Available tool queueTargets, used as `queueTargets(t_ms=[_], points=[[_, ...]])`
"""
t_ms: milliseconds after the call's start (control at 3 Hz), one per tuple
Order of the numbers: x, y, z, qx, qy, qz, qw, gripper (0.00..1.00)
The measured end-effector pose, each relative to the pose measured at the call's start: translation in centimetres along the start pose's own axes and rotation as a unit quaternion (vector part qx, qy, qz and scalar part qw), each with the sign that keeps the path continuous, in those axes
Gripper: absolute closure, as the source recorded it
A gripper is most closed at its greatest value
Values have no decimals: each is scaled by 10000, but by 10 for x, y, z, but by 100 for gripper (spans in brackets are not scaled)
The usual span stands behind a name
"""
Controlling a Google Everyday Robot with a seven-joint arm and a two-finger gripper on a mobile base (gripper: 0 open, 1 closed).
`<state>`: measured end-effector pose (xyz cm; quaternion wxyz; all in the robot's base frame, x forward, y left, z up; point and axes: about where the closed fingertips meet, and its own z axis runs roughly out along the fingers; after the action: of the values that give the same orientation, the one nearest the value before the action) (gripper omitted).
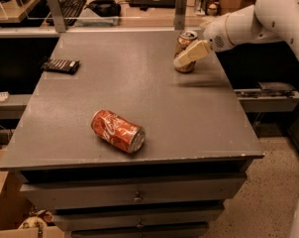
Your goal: Move orange can near coke can
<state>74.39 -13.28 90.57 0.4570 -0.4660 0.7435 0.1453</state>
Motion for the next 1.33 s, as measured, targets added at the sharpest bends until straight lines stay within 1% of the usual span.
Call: queueTargets(t_ms=[333,667,1000,1333], points=[[4,6,13,-151,-242,201,9994,18],[-5,12,13,-333,-545,252,9976,49],[-21,20,8,-465,-775,141,9958,72],[-58,31,-17,-555,-838,-385,9942,96]])
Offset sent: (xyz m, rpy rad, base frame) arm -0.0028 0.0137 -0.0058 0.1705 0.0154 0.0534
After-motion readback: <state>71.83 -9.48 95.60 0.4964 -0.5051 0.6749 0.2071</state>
